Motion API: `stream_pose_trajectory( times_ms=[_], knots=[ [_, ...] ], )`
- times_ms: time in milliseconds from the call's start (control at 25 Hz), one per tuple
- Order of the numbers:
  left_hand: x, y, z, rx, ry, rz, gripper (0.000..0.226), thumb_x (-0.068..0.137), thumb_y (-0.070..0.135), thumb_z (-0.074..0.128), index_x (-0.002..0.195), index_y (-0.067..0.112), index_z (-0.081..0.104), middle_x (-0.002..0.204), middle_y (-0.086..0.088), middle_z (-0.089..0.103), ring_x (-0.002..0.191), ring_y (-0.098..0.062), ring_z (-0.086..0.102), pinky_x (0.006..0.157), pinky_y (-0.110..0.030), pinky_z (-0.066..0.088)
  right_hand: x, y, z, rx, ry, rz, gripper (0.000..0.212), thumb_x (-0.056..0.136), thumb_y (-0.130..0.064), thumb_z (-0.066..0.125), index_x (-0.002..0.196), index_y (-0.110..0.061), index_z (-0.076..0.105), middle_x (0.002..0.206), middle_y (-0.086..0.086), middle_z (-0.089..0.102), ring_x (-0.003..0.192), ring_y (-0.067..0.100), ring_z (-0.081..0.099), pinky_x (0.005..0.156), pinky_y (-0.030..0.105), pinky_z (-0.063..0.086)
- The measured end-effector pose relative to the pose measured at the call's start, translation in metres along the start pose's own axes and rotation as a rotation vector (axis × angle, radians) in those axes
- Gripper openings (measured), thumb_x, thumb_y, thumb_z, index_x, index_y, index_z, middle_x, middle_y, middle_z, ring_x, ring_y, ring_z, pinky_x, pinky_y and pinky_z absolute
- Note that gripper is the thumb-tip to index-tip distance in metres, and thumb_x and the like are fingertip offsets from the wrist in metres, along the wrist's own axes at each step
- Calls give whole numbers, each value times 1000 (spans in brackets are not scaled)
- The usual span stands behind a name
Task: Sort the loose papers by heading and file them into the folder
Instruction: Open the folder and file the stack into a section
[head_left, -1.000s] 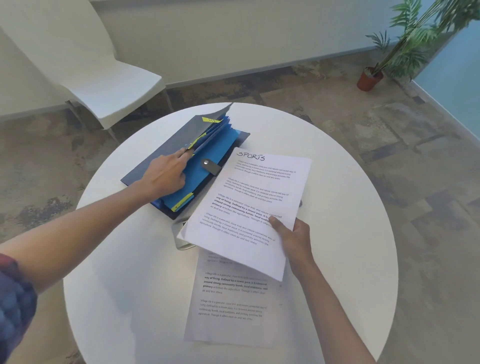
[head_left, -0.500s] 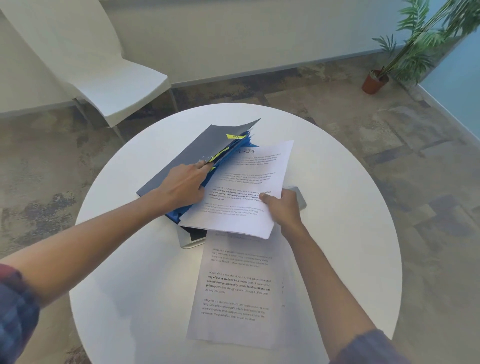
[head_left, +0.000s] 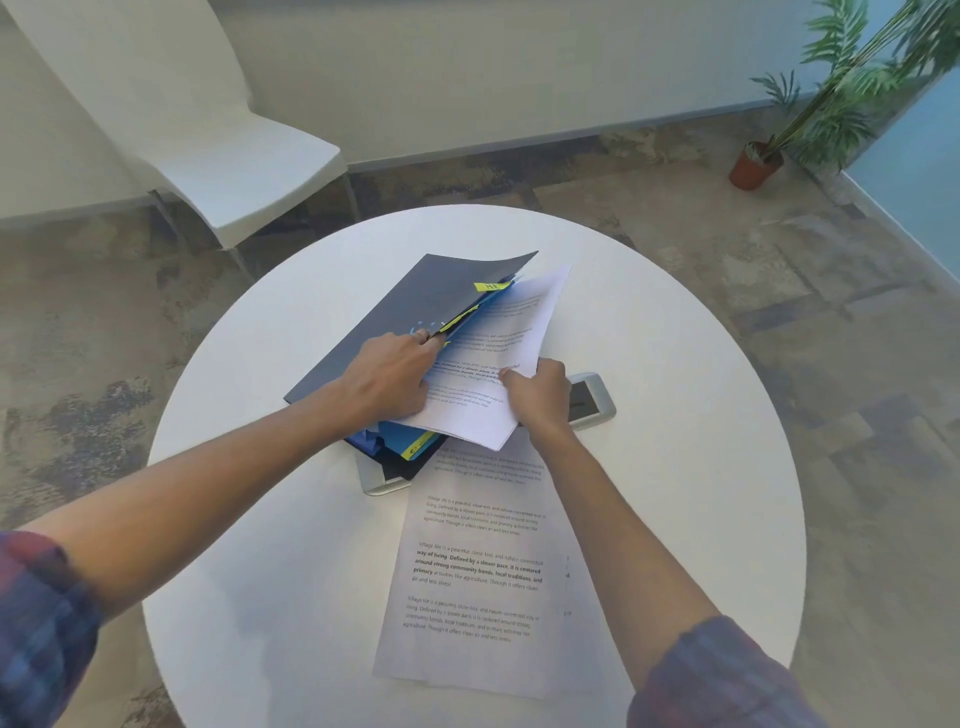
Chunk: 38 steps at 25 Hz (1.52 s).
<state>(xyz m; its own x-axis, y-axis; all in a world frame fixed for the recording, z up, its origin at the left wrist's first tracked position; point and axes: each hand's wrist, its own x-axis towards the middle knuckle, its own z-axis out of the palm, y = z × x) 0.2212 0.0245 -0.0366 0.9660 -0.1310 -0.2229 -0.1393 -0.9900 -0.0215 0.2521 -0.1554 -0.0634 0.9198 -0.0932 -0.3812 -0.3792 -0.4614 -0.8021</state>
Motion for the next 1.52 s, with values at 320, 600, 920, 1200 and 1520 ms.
stream_pose_trajectory(
  times_ms=[320,600,920,1200,1520],
  knots=[
    [3,-5,0,20,4,23,63,79,17,49,142,12,42,129,-6,60,80,-27,62,52,-27,41,-10,-8,19,-81,45,-6,20,91,-15,59,103,-1,68,99,12,71,79,26,56,69,28,42],
    [6,-9,-2,-9,59,24,55,78,22,53,132,11,49,112,-6,66,78,-27,62,54,-30,49,-21,-6,25,-50,116,-18,20,92,-19,57,99,-4,67,98,10,72,87,31,62,72,31,46],
    [8,10,-10,-84,121,65,34,77,23,52,109,11,52,90,-6,63,72,-30,58,53,-30,39,-11,-29,44,-76,-27,94,33,92,-24,57,116,-2,60,118,16,65,109,36,60,77,34,45],
    [11,12,-11,-85,127,69,30,78,21,51,107,11,53,90,-7,63,70,-28,56,54,-30,40,3,-20,26,48,-95,87,9,87,-9,56,78,-13,57,76,-1,59,93,32,64,85,49,58],
    [11,24,-12,-117,137,84,27,80,22,56,105,11,53,94,-6,64,75,-29,61,56,-31,41,-3,-15,50,70,-84,117,24,92,-11,53,110,-3,66,115,18,67,106,35,62,85,38,52]
  ],
)
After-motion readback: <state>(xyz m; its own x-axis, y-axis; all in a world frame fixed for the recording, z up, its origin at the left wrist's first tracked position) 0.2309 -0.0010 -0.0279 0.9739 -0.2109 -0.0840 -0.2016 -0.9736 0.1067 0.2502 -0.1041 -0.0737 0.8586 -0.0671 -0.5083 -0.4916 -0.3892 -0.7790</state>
